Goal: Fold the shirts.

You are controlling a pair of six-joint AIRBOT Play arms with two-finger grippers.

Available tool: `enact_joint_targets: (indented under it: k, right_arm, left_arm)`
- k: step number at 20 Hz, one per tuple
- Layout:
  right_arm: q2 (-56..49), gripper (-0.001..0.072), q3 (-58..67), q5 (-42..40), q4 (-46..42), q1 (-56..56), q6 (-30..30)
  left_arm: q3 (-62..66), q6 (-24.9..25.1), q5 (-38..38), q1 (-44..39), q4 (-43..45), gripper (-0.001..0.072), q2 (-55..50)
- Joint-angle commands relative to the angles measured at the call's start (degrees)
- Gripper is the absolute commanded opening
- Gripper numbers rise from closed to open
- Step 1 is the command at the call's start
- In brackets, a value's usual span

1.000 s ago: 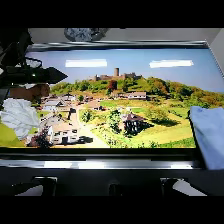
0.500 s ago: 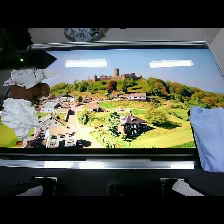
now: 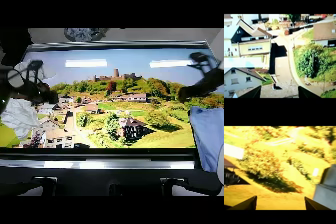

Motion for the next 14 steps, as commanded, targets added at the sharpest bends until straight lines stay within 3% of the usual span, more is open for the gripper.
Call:
enact_joint_targets:
  k: [1, 14]
  right_arm:
    - [-1.53, 0.0687, -5.4, 0.2, -1.62, 8.24, 1.38]
    - [-1.55, 0.0686, -5.4, 0.13, -3.04, 9.88, 0.2]
  left_arm:
    - [-10.69, -2.29, 1.46, -0.96, -1.77, 0.0562, 4.04]
    - [-10.58, -2.29, 1.49, -0.94, -1.75, 0.0562, 3.78]
